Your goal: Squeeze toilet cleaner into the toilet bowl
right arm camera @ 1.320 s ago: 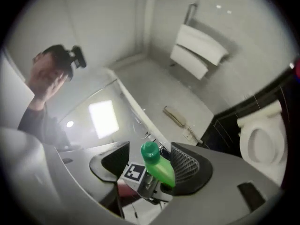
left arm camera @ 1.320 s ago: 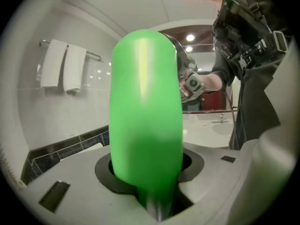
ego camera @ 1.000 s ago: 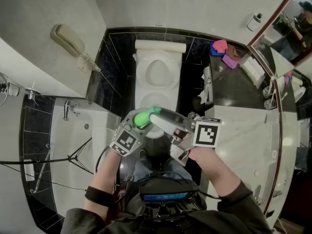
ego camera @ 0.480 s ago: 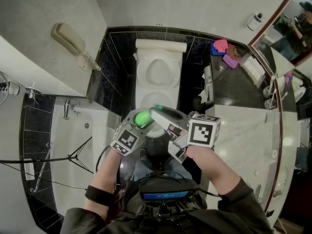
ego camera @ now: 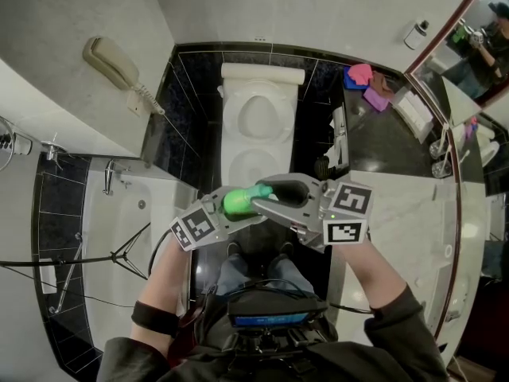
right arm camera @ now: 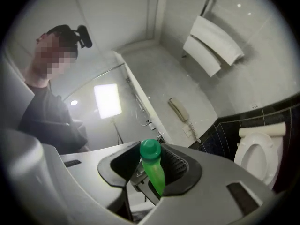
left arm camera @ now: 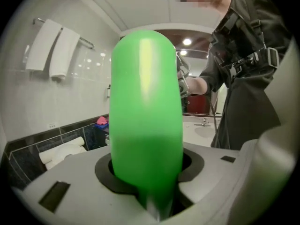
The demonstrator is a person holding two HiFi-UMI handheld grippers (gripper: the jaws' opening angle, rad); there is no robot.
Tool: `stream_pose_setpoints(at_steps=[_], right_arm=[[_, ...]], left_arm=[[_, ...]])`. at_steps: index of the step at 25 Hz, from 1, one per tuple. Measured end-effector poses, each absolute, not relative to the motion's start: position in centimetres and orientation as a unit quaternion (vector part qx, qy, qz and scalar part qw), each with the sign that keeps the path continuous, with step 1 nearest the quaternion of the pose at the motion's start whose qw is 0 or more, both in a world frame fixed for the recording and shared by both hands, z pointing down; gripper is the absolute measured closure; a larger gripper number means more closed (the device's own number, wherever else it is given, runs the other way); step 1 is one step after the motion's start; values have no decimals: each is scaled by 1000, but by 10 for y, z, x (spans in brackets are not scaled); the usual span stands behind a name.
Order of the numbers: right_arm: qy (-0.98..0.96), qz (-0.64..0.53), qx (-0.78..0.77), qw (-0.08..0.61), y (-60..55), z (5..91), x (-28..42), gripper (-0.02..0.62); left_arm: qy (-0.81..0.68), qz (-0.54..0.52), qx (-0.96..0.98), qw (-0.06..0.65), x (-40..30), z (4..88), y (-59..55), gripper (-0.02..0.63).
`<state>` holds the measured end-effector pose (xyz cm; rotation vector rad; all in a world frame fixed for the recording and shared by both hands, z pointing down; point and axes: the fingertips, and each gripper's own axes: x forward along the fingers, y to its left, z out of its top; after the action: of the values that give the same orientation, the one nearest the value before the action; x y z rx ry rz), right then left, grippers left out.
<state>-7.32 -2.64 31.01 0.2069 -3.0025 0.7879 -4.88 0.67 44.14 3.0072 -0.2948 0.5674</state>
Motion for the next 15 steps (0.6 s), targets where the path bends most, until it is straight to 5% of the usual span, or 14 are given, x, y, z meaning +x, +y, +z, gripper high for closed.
stream_pose_setpoints(at_steps=[8,15], right_arm=[[-990,50,-21,127,3,301,-71,443],[-978,-126,-62,155,18,296,-71,445]], left_arm=[[-27,196,980,36,-48,437,25,420],[31,194,979,47,-49,431,40,420]])
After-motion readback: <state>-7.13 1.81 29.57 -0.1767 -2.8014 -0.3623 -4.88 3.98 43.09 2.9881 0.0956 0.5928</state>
